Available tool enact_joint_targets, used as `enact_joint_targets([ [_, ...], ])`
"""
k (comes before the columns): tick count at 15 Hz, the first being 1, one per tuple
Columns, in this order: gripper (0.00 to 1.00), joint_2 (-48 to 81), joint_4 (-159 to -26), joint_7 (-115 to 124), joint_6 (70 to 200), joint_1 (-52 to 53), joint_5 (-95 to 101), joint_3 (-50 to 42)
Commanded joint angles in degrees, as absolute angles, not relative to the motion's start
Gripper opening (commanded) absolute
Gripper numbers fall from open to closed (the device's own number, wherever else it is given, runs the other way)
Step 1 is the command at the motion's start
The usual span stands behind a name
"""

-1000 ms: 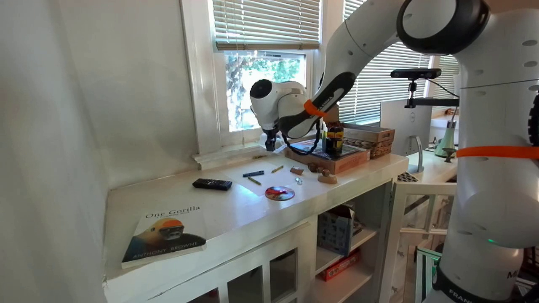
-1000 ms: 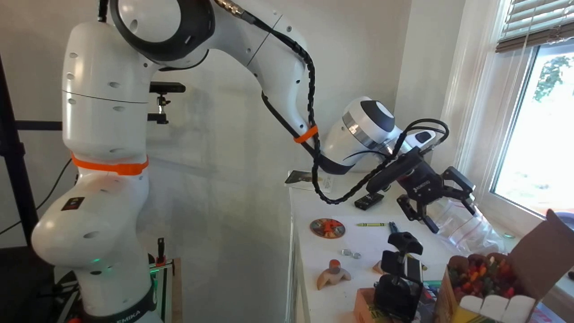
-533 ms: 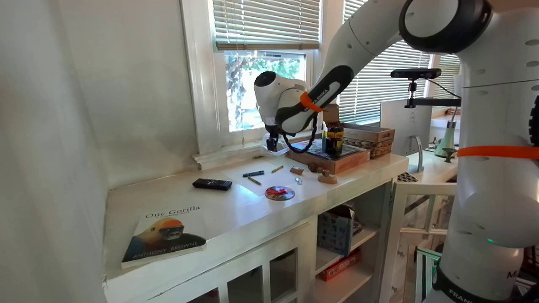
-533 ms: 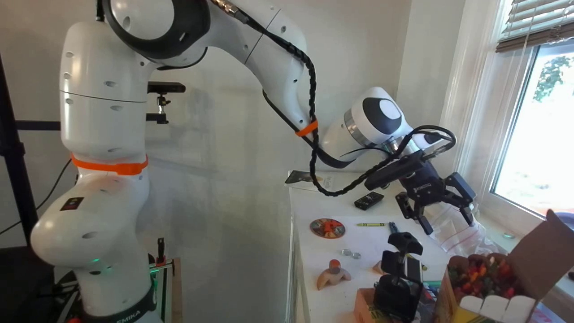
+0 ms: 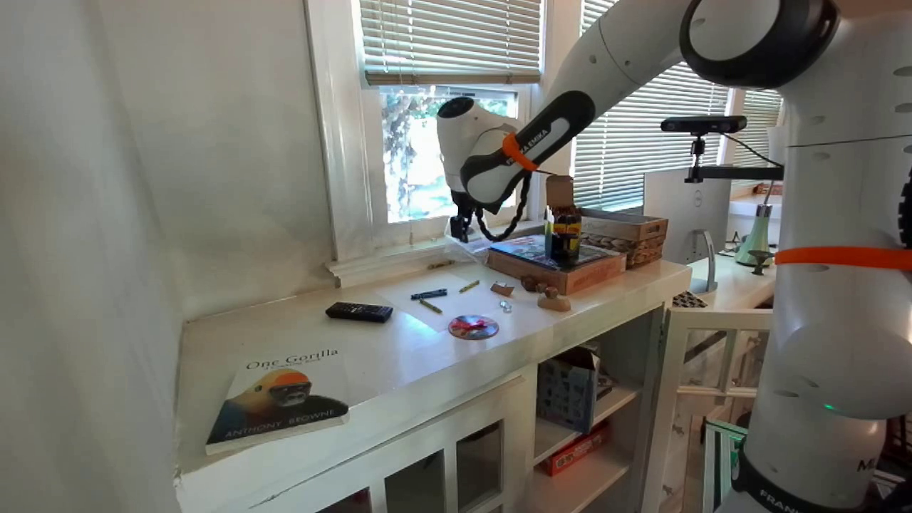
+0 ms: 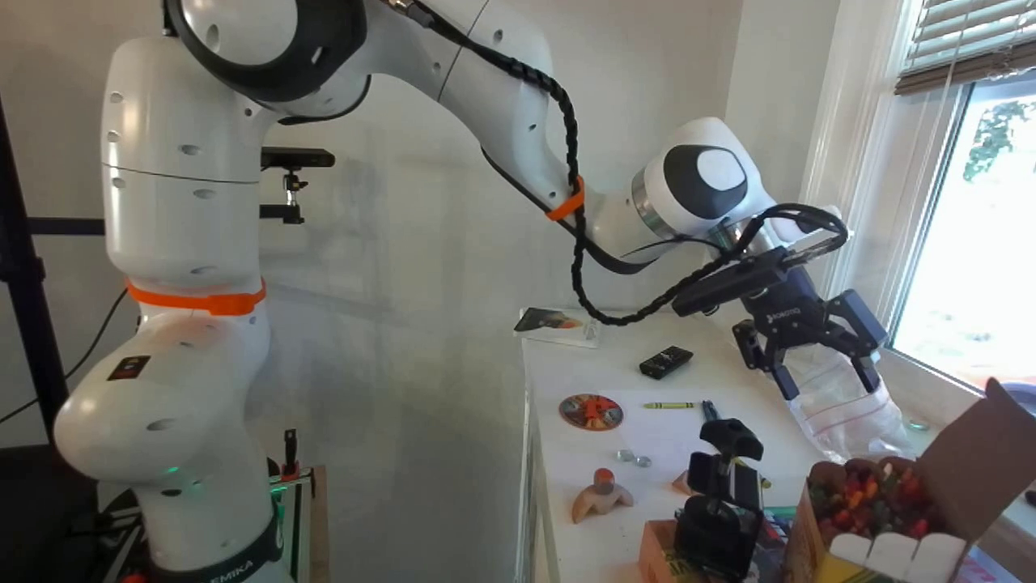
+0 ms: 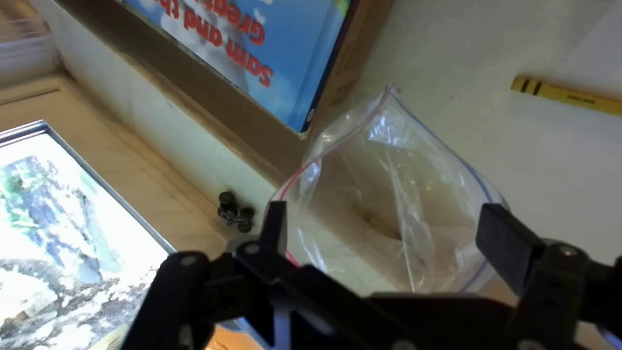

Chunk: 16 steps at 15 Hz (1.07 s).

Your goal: Put the plastic upright

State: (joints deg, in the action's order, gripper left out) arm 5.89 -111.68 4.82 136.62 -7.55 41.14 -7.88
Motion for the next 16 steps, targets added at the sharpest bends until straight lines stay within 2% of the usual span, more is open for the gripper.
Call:
enact_joint_targets([
  [1,1.00,5.28,-107.75,0.59,131.36,-7.48,34.89,-7.75],
  [9,1.00,6.05,-100.01,-2.83,118.80,-7.12,25.93,-7.63],
  [16,1.00,5.32,-101.44,4.42,116.89,-3.88,32.84,-5.83],
])
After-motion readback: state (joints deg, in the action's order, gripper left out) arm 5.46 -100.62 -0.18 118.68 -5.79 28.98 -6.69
